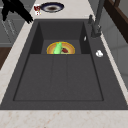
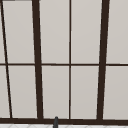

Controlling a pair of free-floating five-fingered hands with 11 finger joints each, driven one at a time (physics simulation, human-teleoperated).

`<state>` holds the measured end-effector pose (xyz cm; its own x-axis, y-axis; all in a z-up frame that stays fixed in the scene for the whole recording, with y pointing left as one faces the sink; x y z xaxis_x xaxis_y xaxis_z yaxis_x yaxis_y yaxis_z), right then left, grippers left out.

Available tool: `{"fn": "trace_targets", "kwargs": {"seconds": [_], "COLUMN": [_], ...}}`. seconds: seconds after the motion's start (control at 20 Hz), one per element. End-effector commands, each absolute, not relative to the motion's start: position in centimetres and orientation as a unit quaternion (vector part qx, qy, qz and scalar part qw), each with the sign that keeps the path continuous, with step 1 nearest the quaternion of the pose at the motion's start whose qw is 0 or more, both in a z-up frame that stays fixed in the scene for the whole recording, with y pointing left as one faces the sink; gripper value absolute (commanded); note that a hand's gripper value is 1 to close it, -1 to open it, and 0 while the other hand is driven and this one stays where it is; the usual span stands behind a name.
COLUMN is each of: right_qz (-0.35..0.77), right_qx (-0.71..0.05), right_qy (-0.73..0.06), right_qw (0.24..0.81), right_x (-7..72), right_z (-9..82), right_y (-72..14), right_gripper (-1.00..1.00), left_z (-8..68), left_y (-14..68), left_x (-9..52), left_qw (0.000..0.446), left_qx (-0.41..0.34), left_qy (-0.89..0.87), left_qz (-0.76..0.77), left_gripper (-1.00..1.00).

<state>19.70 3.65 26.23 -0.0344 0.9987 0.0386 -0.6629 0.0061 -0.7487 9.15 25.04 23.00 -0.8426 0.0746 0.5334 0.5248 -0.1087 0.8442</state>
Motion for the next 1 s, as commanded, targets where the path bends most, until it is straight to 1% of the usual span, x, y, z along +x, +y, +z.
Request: {"fn": "trace_targets", "kwargs": {"seconds": [0.0, 0.3, 0.6, 0.75, 0.95], "right_qz": [0.655, 0.664, 0.654, 0.647, 0.644], "right_qx": [-0.26, -0.268, -0.27, -0.285, -0.31], "right_qy": [-0.295, -0.301, -0.319, -0.324, -0.307], "right_qw": [0.645, 0.63, 0.631, 0.629, 0.628], "right_x": [22.1, 26.1, 28.8, 29.0, 31.9], "right_z": [24.7, 20.5, 15.6, 13.3, 11.0], "right_y": [6.0, 6.9, 8.3, 9.7, 11.5], "right_gripper": [-1.0, -1.0, -1.0, -1.0, -1.0], "left_z": [23.0, 23.0, 23.0, 23.0, 23.0], "left_y": [25.0, 25.0, 25.0, 25.0, 25.0], "left_x": [9.2, 9.2, 9.2, 9.2, 9.2], "left_qw": [0.159, 0.159, 0.159, 0.159, 0.159], "left_qx": [-0.231, -0.231, -0.231, -0.231, -0.231], "left_qy": [-0.648, -0.648, -0.648, -0.648, -0.648], "left_qz": [-0.708, -0.708, -0.708, -0.708, -0.708], "left_gripper": [0.0, 0.0, 0.0, 0.0, 0.0]}}
